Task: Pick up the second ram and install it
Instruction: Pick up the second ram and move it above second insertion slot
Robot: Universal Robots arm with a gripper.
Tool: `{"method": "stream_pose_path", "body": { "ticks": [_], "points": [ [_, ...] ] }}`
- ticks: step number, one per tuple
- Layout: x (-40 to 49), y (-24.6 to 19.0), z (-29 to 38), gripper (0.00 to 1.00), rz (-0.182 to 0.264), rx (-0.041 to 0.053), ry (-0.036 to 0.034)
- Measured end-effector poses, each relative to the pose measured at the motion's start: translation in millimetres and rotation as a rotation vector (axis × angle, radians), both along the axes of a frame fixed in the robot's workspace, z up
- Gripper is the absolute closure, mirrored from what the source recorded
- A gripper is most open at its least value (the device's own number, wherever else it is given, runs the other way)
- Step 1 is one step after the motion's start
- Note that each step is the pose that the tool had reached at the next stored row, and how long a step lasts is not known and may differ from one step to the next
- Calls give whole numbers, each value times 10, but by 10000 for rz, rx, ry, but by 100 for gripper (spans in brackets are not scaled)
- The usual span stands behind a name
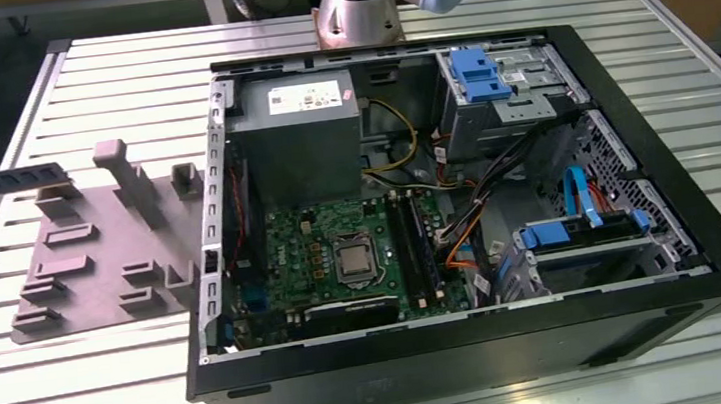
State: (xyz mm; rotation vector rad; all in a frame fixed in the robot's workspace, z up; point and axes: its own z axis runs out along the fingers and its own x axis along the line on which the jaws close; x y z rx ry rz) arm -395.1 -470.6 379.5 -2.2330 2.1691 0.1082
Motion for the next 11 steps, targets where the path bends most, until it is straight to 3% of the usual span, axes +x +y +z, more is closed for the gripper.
{"method": "stream_pose_path", "body": {
  "ticks": [11],
  "points": [
    [0, 0, 78, 89, 1, 0, 0]
  ]
}}
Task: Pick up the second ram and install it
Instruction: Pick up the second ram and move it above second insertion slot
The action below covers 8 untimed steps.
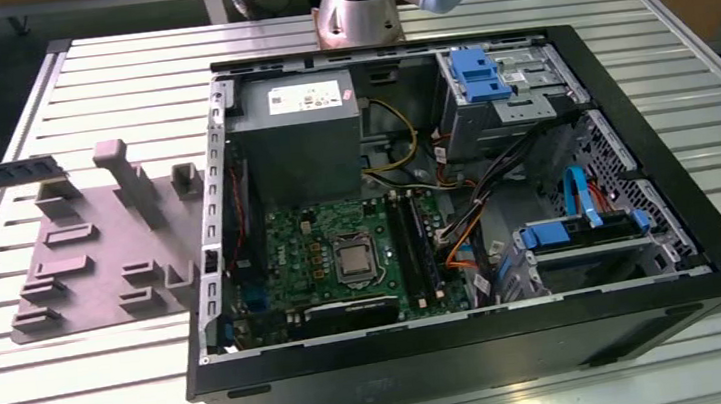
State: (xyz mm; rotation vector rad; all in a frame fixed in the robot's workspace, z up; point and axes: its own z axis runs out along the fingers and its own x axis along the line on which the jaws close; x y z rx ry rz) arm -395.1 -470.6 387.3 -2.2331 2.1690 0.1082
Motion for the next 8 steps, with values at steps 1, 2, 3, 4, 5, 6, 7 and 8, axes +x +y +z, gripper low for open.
{"method": "stream_pose_path", "body": {
  "ticks": [1, 2, 3, 4, 5, 6, 7, 8],
  "points": [
    [0, 0, 7, 89, 0, 0, 0],
    [0, 0, 14, 89, 0, 0, -1],
    [0, 0, 21, 89, 0, 0, 0],
    [0, 0, 28, 89, 0, 0, 0],
    [0, 0, 36, 89, 0, 0, 0],
    [0, 0, 44, 89, -1, 1, -1],
    [0, 0, 52, 89, 0, 0, -1],
    [0, 0, 59, 89, -1, 0, -1]
  ]
}}
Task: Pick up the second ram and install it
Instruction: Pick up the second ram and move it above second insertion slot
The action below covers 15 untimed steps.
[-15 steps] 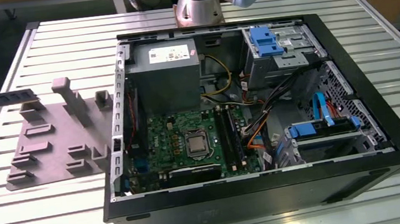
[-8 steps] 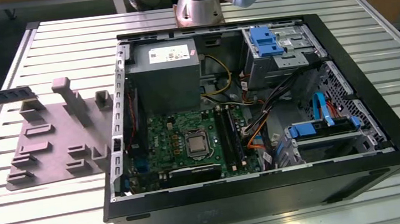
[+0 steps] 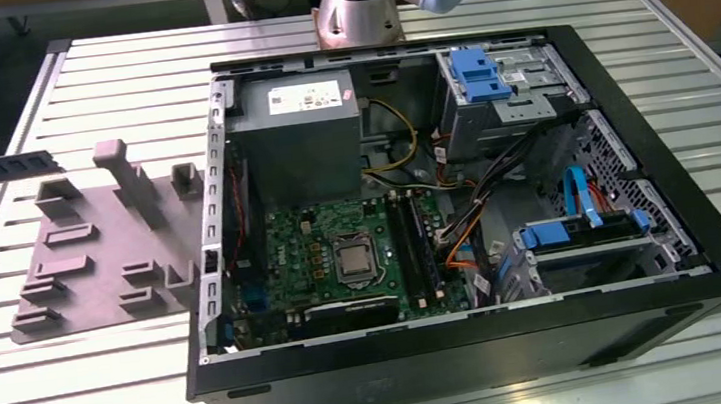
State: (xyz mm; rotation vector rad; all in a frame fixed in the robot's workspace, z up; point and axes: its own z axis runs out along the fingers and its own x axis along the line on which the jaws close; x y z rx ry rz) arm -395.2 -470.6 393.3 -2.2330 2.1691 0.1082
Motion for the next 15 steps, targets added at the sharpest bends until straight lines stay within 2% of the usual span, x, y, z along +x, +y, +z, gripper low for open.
{"method": "stream_pose_path", "body": {
  "ticks": [10, 15],
  "points": [
    [0, 0, 77, 89, 0, 0, 0],
    [0, 0, 90, 89, 1, 0, 0]
  ]
}}
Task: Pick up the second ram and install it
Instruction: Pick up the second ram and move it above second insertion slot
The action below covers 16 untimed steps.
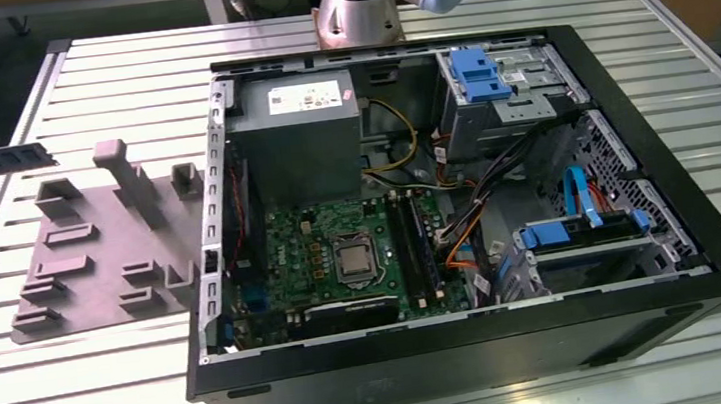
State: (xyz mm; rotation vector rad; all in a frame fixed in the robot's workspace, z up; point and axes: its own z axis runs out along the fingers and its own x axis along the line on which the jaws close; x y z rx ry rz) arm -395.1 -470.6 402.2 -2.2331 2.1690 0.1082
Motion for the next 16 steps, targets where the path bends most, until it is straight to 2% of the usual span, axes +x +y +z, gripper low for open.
{"method": "stream_pose_path", "body": {
  "ticks": [16],
  "points": [
    [80, 0, 0, 89, 0, 0, 0]
  ]
}}
